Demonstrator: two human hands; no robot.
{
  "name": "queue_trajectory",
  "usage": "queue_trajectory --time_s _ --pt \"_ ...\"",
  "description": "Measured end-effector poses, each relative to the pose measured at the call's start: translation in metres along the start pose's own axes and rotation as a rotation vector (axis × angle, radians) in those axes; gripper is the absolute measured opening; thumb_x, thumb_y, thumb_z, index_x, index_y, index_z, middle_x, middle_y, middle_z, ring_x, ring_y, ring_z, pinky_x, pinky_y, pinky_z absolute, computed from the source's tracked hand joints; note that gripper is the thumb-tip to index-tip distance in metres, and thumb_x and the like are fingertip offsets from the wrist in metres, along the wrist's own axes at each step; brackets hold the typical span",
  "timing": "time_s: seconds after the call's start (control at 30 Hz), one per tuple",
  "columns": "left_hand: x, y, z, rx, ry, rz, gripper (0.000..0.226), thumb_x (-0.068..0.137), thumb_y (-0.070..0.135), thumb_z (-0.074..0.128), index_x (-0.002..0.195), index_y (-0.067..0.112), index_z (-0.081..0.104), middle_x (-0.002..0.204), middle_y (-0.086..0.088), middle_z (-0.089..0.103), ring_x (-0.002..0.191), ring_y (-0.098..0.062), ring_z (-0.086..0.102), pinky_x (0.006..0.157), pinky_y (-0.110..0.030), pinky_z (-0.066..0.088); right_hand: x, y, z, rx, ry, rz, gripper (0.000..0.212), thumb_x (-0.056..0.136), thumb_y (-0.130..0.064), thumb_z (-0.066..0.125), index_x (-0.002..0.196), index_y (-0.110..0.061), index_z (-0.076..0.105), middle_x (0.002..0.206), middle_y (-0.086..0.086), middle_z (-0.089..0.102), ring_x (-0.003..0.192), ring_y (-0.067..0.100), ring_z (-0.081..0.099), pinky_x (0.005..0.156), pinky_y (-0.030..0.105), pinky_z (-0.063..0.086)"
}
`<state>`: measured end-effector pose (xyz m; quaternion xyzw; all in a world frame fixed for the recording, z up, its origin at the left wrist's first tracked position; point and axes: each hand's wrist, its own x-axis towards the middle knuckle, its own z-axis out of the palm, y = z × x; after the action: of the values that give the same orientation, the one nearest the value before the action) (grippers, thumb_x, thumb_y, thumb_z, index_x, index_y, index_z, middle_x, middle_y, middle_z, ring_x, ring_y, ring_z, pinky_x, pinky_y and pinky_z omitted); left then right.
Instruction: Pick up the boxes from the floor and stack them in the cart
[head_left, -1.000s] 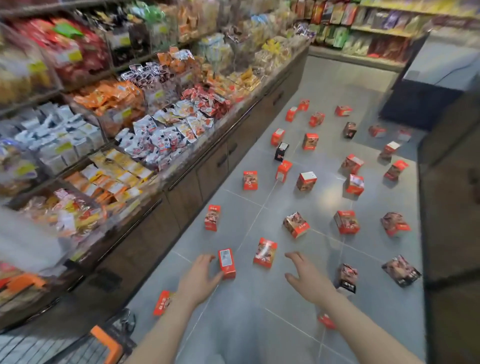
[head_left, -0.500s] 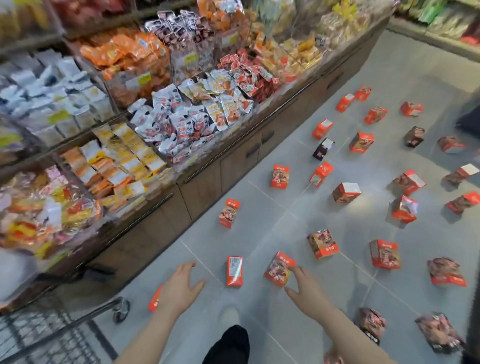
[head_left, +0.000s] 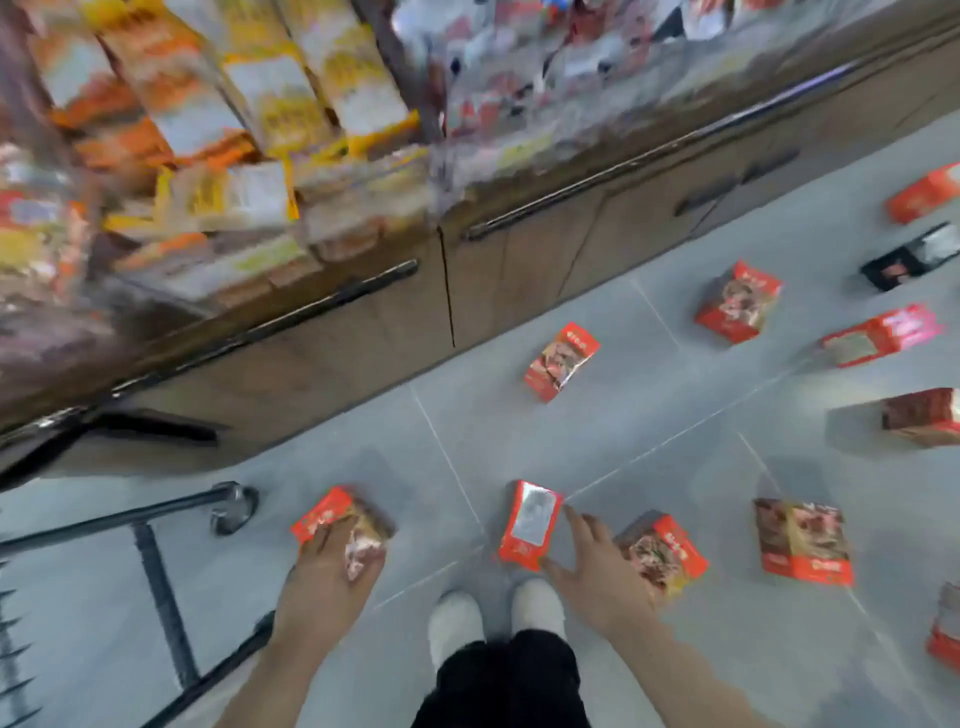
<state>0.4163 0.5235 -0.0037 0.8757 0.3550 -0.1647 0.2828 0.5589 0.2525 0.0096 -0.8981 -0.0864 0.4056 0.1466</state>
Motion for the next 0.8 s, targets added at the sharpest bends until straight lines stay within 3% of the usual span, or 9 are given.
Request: queue_trajectory --time_s 0.13,0.27,0.37,0.5,0.7,0.8 --pt "0.030 -0.056 0.083 -0.010 0.051 -0.055 0.070 0.072 0.060 0.052 0.122 0.011 0.058 0.121 -0.014 0.059 0.105 -0.039 0.056 0.083 -0.046 0.050 0.075 0.034 0.079 0.054 0.006 0.081 0.087 0.084 -0.051 0.061 0.150 -0.023 0.011 0.150 0.009 0.022 0.125 0.033 0.046 0.095 0.041 0.043" --pt "0.054 -0.099 0.141 -0.005 0.123 -0.217 0.075 0.073 0.053 0.065 0.131 0.008 0.050 0.123 -0.021 0.054 0.105 -0.045 0.051 0.084 -0.051 0.047 0.139 0.050 0.139 0.008 0.051 0.172 0.105 0.076 -0.061 0.063 0.151 -0.023 0.001 0.158 0.015 -0.003 0.137 0.039 0.031 0.100 0.044 0.039" --pt "0.070 -0.123 0.173 0.019 0.110 -0.308 0.077 0.075 0.041 0.076 0.136 0.007 0.043 0.133 -0.020 0.045 0.116 -0.043 0.043 0.093 -0.052 0.042 0.169 0.040 0.169 -0.008 0.171 0.240 0.097 0.078 -0.050 0.065 0.150 -0.020 0.007 0.156 0.022 -0.003 0.127 0.047 0.040 0.098 0.046 0.040" --pt "0.080 -0.130 0.195 0.040 0.048 -0.393 0.079 0.077 0.047 0.071 0.137 0.006 0.039 0.139 -0.018 0.038 0.125 -0.040 0.034 0.098 -0.051 0.038 0.176 0.034 0.180 -0.016 0.219 0.265 0.098 0.075 -0.035 0.070 0.150 -0.020 0.007 0.157 0.019 -0.008 0.122 0.049 0.039 0.090 0.047 0.044" --pt "0.081 -0.110 0.177 -0.020 0.046 -0.438 0.085 0.075 0.054 0.068 0.141 0.015 0.033 0.145 -0.012 0.033 0.131 -0.034 0.030 0.099 -0.047 0.037 0.171 0.018 0.145 -0.079 0.156 0.072 0.093 0.080 -0.046 0.065 0.150 -0.026 0.008 0.159 0.006 -0.005 0.129 0.041 0.034 0.092 0.047 0.044" --pt "0.092 -0.104 0.165 -0.068 0.064 -0.544 0.099 0.071 0.063 0.067 0.145 0.015 0.022 0.152 -0.016 0.016 0.135 -0.036 0.023 0.101 -0.049 0.035 0.176 -0.011 0.130 -0.104 0.128 -0.085 0.093 0.080 -0.049 0.064 0.150 -0.029 0.007 0.159 0.002 -0.005 0.130 0.038 0.032 0.093 0.047 0.044"
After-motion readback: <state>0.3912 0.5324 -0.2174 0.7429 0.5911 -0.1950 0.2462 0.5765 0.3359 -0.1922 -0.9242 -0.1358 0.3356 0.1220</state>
